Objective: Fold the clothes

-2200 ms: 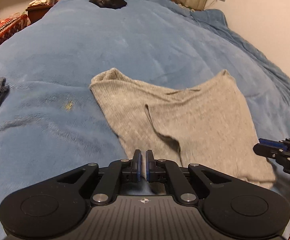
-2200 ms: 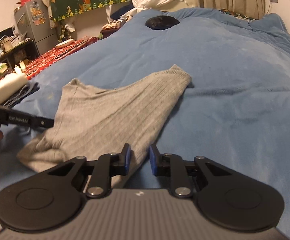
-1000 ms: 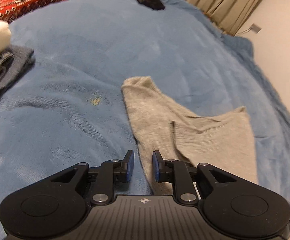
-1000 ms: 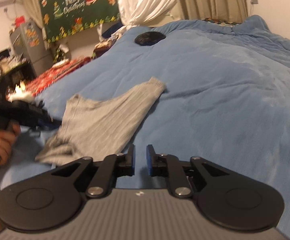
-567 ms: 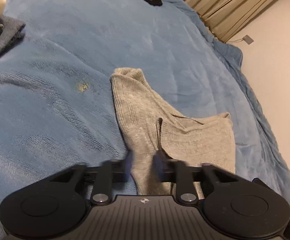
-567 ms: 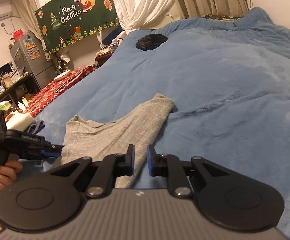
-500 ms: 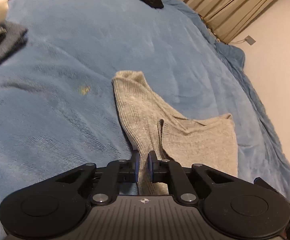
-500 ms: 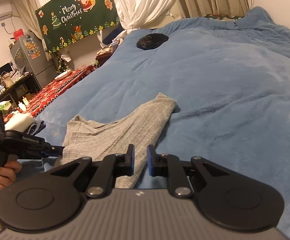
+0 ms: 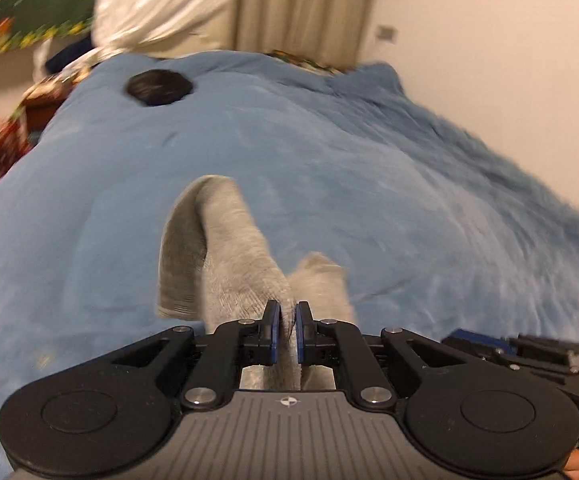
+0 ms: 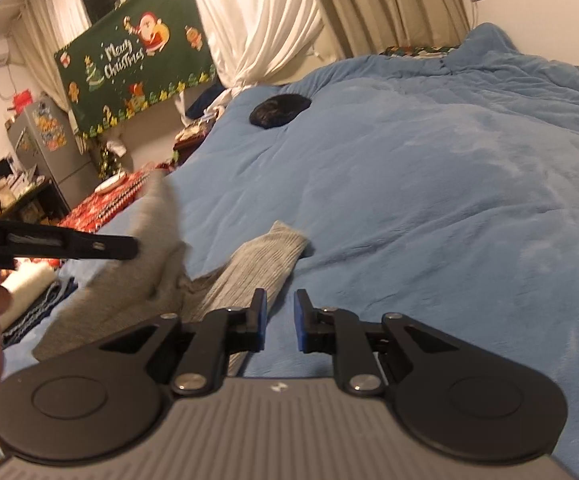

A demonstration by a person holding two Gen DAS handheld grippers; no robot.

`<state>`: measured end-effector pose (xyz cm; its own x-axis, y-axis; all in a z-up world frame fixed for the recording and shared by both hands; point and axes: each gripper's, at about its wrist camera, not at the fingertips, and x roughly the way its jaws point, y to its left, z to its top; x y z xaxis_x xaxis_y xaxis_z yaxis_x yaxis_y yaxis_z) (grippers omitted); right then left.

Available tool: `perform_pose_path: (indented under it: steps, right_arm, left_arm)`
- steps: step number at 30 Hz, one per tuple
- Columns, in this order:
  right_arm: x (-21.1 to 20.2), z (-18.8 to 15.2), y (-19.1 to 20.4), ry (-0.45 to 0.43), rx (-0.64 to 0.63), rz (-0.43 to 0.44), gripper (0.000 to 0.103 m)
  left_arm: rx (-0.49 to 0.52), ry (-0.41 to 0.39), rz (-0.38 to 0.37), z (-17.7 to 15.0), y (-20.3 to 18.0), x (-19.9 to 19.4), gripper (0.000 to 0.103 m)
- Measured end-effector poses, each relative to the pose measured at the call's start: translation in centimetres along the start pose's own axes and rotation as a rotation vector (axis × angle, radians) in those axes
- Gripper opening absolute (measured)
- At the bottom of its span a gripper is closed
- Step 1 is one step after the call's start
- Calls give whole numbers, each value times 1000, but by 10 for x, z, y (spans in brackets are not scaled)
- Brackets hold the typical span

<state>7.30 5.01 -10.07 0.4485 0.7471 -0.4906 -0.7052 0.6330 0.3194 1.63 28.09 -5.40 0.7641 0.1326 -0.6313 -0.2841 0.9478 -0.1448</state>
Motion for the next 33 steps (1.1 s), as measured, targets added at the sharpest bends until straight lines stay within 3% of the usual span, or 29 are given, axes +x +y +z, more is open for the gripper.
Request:
perform_pose_path:
  steps: [4, 8, 11, 12, 17, 21, 25, 26, 28, 33]
  right_arm:
    - [-1, -3, -11, -3, 27, -6, 17]
    - [4, -2, -19, -3, 59, -2, 17]
    - [13, 5, -23, 3, 98, 27, 18]
    - [18, 9, -24, 6, 108, 43, 22]
    - [53, 29, -24, 47, 147, 113, 31]
    - [96, 42, -18, 122, 180, 165, 35]
    - [127, 44, -6, 174, 191, 161, 40]
    - [132, 43, -3, 182, 191, 161, 38]
    - [128, 45, 7, 151, 163, 151, 11]
    - [109, 47, 23, 54, 107, 130, 9]
  left_arm:
    - [49, 67, -16, -1, -35, 35, 6]
    - [8, 96, -44, -8, -43, 58, 5]
    - [-60, 133, -114, -15, -34, 59, 5]
    - [-78, 133, -131, -18, -29, 54, 5]
    - [-114, 82, -162, -29, -1, 14, 6]
    - [-166, 31, -133, -36, 30, -6, 8]
    - [-252, 49, -75, -40, 60, 2, 11]
    - [-265, 54, -74, -41, 64, 4, 11]
    - [-287, 57, -75, -43, 71, 8, 11]
    - [-286, 28, -110, -39, 68, 7, 11]
